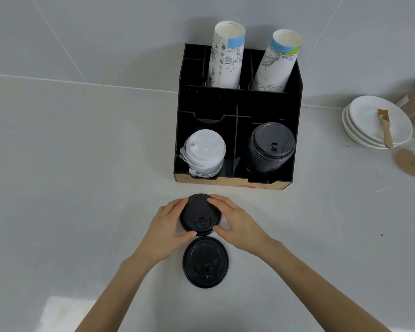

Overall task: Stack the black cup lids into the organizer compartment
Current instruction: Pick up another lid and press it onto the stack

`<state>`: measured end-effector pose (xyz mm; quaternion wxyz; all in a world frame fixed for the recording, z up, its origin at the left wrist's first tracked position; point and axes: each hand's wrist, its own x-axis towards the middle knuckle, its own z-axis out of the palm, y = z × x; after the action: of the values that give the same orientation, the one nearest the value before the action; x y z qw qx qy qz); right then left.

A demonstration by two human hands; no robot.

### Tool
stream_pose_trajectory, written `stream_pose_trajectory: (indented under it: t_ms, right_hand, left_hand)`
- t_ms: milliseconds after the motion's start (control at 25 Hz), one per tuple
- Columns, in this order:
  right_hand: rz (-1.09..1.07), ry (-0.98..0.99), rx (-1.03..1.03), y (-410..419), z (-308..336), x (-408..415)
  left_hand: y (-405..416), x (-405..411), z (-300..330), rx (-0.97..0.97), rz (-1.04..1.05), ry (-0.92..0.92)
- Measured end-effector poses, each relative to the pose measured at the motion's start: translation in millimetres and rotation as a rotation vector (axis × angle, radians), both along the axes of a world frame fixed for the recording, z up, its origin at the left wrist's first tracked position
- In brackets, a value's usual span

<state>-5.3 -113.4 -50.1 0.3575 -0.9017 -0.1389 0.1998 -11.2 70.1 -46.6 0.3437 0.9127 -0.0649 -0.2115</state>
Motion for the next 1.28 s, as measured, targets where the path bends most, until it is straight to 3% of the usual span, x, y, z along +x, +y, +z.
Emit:
stream_pose_trajectory:
  t_ms: [600,1280]
  right_hand:
    - [-0.163,-0.130,0.131,-31,46,-4]
    - [-0.344,-0.334,0.154,-93,95,23]
  left_hand:
    - [-23,11,35,-0.171,-0.012,-0.172]
    - [-89,62,88,-0.218,-0.104,-0.358]
